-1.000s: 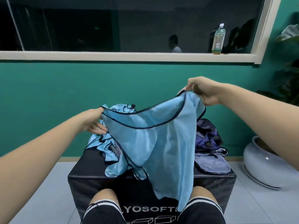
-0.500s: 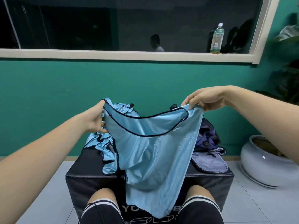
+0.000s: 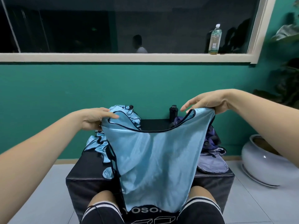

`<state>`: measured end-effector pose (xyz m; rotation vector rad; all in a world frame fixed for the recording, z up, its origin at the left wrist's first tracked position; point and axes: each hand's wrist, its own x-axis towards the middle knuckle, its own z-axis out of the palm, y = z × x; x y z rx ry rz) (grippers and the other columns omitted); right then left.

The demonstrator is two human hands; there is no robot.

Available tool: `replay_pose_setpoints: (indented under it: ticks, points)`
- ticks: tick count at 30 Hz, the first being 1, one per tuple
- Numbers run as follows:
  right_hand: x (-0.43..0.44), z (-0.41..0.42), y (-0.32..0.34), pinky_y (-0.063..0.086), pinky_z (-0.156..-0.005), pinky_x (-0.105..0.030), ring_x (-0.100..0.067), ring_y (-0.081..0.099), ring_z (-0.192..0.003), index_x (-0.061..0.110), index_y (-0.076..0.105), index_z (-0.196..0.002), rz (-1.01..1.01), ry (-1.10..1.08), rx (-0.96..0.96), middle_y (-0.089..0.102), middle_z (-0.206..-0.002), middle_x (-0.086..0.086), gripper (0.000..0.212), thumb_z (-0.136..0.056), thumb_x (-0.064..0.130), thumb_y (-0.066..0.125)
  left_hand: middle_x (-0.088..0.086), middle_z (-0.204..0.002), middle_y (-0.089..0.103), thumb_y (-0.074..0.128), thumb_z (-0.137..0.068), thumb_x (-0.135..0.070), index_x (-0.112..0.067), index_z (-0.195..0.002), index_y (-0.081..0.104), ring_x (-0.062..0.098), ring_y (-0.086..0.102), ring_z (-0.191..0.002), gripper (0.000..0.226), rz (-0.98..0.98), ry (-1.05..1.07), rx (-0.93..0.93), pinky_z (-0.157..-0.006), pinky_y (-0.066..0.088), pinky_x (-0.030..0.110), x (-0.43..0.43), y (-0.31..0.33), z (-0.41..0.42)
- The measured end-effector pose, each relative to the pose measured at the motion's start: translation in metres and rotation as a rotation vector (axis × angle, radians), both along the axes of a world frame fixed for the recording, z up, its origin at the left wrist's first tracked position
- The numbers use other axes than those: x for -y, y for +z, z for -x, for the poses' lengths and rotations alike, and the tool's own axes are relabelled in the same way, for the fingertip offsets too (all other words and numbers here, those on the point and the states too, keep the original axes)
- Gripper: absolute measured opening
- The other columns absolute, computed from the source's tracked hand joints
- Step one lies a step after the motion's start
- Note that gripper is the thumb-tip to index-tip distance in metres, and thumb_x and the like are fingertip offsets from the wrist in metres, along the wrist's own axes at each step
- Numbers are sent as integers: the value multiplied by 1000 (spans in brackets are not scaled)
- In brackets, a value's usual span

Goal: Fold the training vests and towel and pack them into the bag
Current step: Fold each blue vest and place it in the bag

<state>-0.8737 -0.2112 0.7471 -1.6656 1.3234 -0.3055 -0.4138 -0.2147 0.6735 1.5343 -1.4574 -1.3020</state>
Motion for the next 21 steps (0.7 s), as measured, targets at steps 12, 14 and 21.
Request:
replay_pose_setpoints:
  ticks: [12, 14, 21]
  points:
    - [10, 19, 21, 61, -81, -25, -13, 74, -90, 22, 73, -133, 258, -245, 720, 74, -130, -9, 42, -99, -1, 66, 13, -108, 70, 78, -84, 14, -33, -154, 44, 17, 66, -79, 91, 185, -23, -59, -77, 57, 27, -11, 37, -25]
    - [8, 19, 29, 59, -78, -20, -9, 73, -84, 22, 73, -134, 295, -292, 818, 73, -131, -9, 42, -100, -2, 63, 24, -122, 68, 83, -83, 7, -30, -149, 51, 21, 69, -95, 82, 263, 65, -25, -93, 55, 33, -13, 45, -25]
    - [-8, 17, 59, 43, -46, -13, -18, 74, -102, 14, 68, -139, 398, -354, 974, 72, -127, -13, 48, -97, -9, 63, 2, -84, 71, 82, -94, -31, -16, -108, 78, 14, 51, -66, 22, 531, 270, 153, -62, 37, 30, -25, 80, -18]
